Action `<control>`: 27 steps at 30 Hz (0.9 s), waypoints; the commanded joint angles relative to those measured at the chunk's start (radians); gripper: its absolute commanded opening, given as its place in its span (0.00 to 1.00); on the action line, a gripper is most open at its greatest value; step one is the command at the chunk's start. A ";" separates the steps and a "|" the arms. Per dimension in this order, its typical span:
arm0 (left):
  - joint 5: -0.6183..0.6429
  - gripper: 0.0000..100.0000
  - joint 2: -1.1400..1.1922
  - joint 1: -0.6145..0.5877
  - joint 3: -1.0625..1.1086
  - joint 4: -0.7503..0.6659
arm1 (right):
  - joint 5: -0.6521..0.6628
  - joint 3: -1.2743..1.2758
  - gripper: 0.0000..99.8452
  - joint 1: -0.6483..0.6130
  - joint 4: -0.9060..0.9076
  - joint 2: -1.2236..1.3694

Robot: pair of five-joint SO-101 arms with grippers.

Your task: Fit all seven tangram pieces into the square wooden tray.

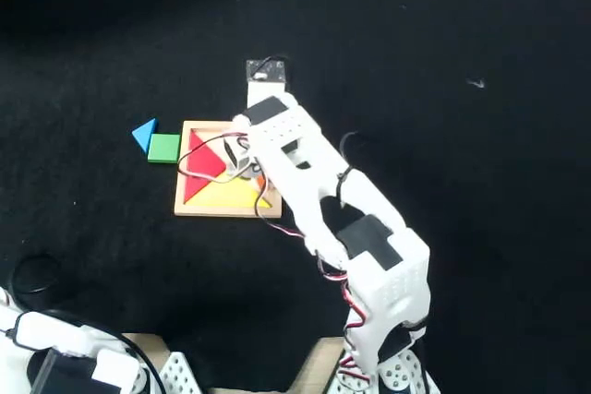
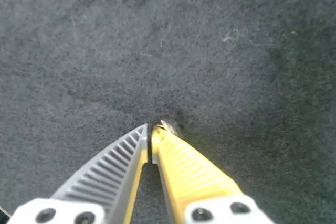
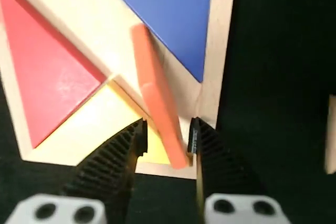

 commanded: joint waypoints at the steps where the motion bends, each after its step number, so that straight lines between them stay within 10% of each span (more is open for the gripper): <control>1: 0.011 0.03 -0.006 0.015 -0.001 -0.017 | 0.054 -0.094 0.13 0.069 0.046 -0.015; 27: 0.011 0.03 -0.006 0.015 -0.001 -0.017 | 0.282 -0.189 0.01 0.121 0.095 0.142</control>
